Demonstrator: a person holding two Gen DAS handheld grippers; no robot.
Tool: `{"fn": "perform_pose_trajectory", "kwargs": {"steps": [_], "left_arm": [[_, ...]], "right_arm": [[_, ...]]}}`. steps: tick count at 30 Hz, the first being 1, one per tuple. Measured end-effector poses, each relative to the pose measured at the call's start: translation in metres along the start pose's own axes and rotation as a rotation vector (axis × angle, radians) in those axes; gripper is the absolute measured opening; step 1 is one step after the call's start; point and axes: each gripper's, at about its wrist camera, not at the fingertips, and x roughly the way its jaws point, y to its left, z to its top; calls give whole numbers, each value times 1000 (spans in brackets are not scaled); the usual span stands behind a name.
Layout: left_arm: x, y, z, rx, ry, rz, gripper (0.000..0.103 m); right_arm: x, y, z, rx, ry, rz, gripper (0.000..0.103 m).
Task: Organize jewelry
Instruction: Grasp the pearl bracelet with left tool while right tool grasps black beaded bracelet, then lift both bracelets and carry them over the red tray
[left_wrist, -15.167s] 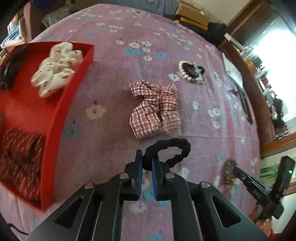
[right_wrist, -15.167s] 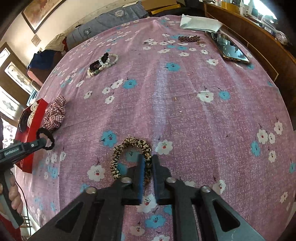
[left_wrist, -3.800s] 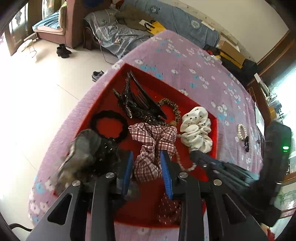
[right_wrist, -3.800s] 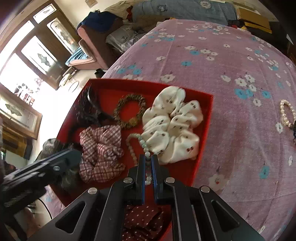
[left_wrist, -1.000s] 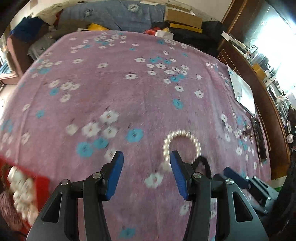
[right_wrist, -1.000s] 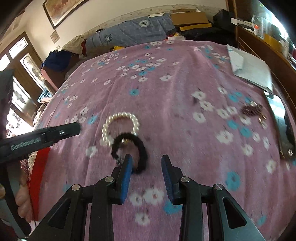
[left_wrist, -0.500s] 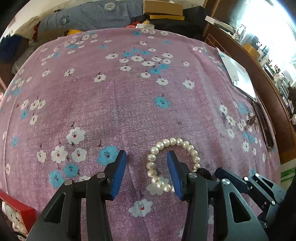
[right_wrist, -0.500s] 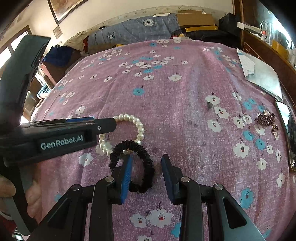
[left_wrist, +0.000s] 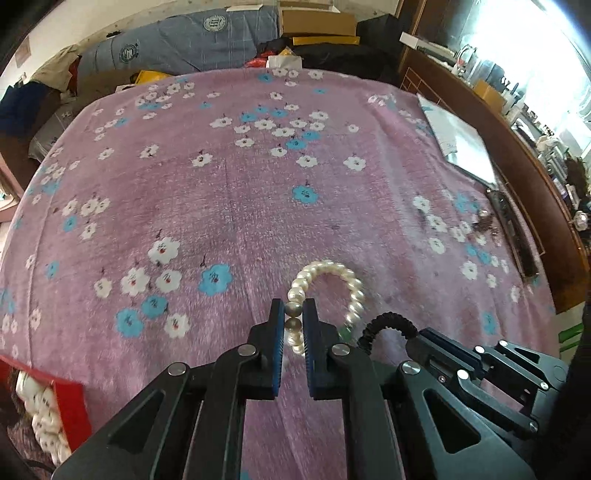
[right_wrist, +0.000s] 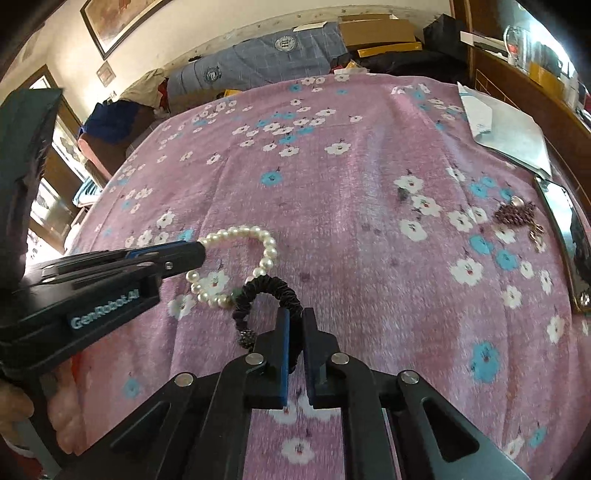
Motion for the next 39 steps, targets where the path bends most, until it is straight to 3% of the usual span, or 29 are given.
{"fn": "perform_pose_trajectory", "kwargs": {"steps": [12,39], "left_arm": [[-64,-17,-42,1,-51,-2,9],[-151,-60,-118,33,-130,153,9]], "right_arm": [[-46,6,-27,-4,-30,10,7],[-121,2,-85,26,-65,34,7]]}}
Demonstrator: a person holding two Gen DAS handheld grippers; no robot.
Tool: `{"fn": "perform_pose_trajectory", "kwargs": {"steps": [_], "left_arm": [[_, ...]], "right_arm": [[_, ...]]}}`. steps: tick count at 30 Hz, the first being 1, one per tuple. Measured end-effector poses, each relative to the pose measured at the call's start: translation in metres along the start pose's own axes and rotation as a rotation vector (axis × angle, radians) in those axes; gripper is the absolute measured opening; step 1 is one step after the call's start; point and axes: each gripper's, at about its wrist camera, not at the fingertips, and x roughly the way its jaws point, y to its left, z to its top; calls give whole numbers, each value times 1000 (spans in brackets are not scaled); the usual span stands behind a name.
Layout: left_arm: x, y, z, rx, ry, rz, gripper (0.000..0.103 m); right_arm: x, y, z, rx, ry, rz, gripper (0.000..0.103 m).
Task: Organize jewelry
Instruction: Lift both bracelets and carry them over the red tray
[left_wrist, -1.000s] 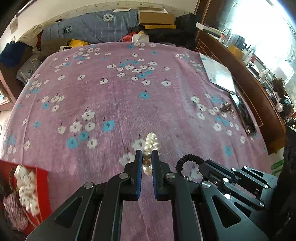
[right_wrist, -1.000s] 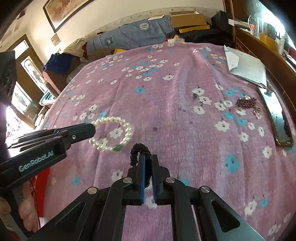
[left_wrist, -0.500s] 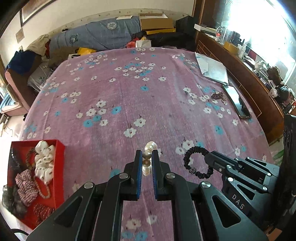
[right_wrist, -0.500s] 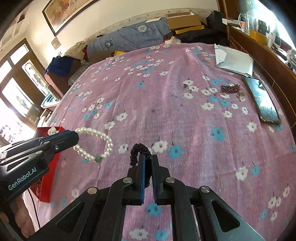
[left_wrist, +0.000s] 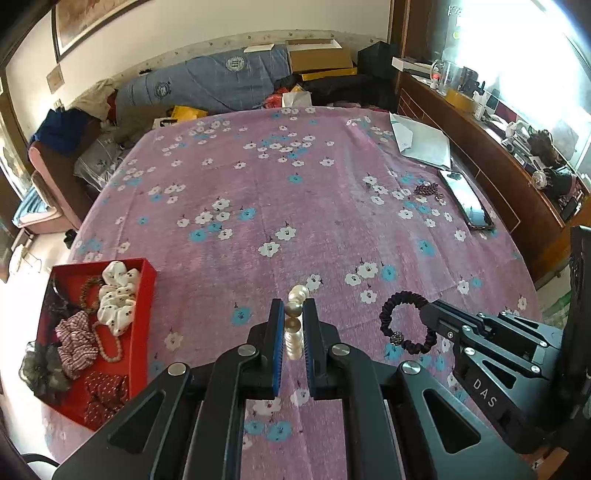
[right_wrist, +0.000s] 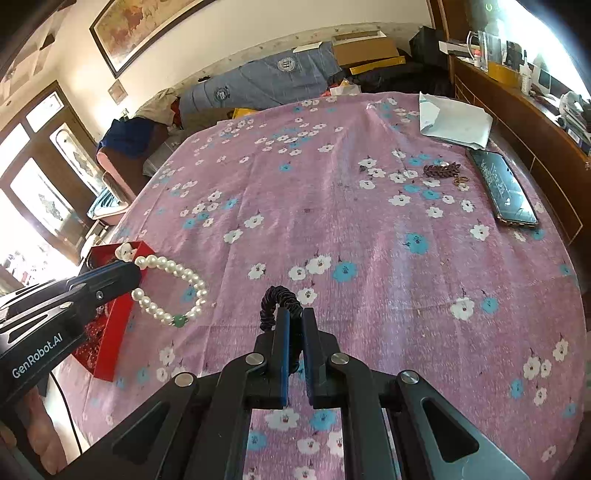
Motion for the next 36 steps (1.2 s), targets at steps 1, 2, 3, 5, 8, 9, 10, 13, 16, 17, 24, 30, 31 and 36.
{"fn": "perform_pose_trajectory", "kwargs": {"steps": [1,2,3,5,8,9,10,13,16,17,24,30,31,36], "left_arm": [[-3,-2,-1,5,-4,7,9],[-5,-3,-3,9,-7,14,9],[-8,-4,-5,12,-10,18,9],[-12,-6,-7,14,-14,22,9],[-19,-9,-11,17,-21,29,9],[-21,-9,-12,17,-23,30,9],[-23,-10,-13,18,-25,33,9],[-29,-12,-18,19,-29,34,9],[-33,-14,-23,20,-30,32,9],[-33,-14,-23,20,-30,32,9],[-46,-19,-33,21,-40,37,9],[-59,-23,-41,24,-52,43,9],[-62,-25,-43,25,-56,44,9],[-73,-29,-52,32,-65,45,9]], "right_arm": [[-2,0,-1,0,-2,0,7],[-4,-1,-2,1,-4,0,7],[-6,-2,-3,3,-5,1,7],[-10,-3,-6,6,-7,1,7],[-16,-5,-9,11,-13,1,7],[-19,-6,-10,13,-16,1,7],[-21,-6,-11,14,-19,2,7],[-28,-8,-13,14,-28,1,7],[-35,-8,-16,15,-37,-1,7],[-38,-8,-18,15,-39,-2,7],[-50,-8,-24,10,-51,-3,7],[-61,-8,-33,-1,-58,-4,7],[-63,-8,-35,-1,-59,-3,7],[-73,-8,-43,-5,-67,5,7]]}}
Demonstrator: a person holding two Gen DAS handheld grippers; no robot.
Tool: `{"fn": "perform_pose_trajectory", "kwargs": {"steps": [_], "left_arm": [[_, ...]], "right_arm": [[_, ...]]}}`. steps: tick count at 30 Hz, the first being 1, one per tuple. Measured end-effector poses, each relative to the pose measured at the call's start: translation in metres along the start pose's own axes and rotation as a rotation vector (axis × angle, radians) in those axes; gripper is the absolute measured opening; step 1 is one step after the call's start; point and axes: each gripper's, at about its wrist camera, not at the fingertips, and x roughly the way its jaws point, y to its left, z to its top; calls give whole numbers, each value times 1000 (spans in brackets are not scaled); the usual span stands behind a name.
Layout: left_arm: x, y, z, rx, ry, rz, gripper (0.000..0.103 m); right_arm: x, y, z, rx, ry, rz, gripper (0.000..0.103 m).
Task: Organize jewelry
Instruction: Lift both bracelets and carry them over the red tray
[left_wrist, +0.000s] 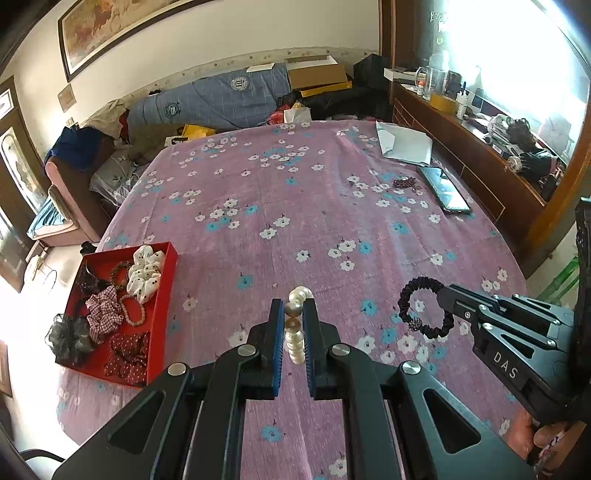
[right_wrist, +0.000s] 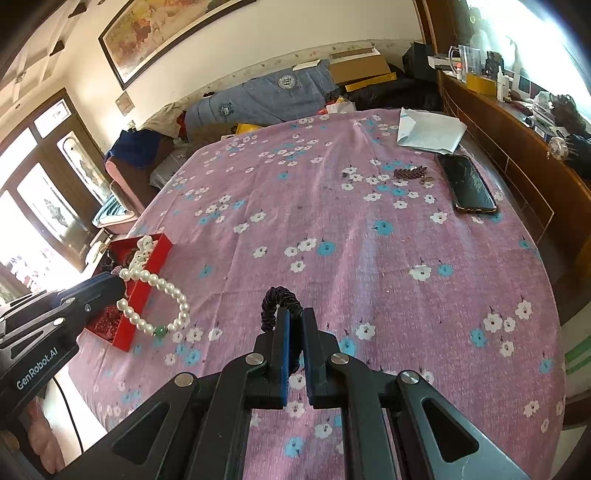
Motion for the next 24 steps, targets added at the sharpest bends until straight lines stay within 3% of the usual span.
{"fn": "perform_pose_trajectory", "kwargs": {"steps": [9,18,24], "left_arm": [[-17,0,-18,-18,3,2,9],[-45,28,-28,-84,-43,-21,9],[-61,44,-38,-115,-57,7,9]], "right_arm": [[-17,13,-9,-38,-27,24,7],[-26,30,-15,-73,-37,72,7],[-22,42,-18,-83,-28,117,7]]}}
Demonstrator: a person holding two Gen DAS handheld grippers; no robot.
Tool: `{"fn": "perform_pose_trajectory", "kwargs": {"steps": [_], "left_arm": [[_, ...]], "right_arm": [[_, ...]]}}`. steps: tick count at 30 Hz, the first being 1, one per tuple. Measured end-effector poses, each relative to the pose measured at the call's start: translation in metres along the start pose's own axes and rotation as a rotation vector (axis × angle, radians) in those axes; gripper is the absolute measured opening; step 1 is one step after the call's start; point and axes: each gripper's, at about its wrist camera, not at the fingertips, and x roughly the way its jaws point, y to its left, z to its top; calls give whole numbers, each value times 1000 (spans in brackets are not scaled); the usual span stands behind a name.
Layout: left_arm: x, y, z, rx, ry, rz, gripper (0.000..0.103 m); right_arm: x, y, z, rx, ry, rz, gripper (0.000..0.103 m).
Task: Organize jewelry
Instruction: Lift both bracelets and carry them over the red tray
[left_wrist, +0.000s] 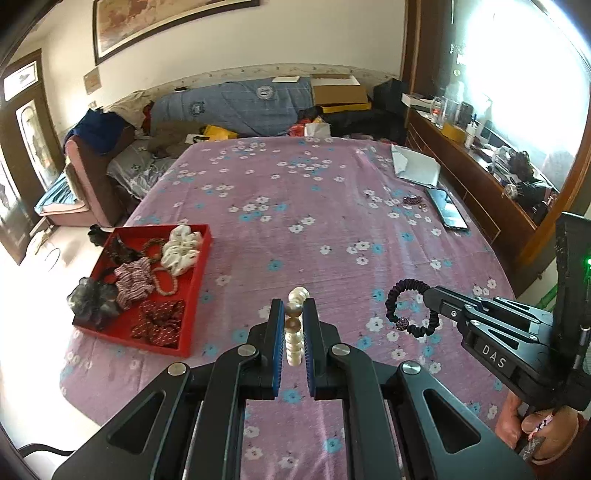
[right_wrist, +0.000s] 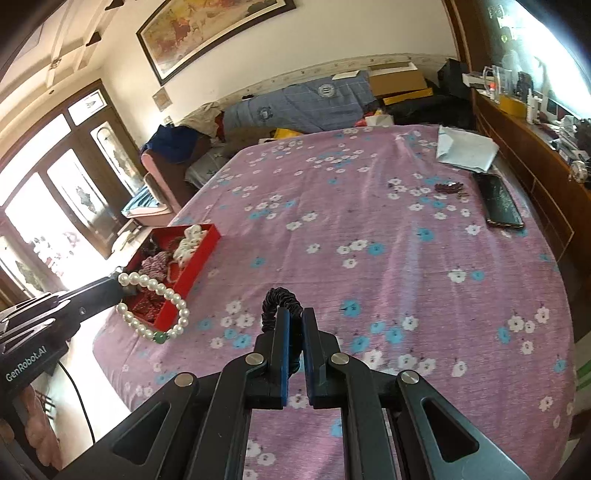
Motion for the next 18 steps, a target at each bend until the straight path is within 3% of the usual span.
{"fn": "perform_pose_trajectory", "kwargs": {"steps": [18], "left_arm": [[-16,60,-13,-87,-14,125,9]], "right_arm": [[43,66,15,-108,64,124,8]]}}
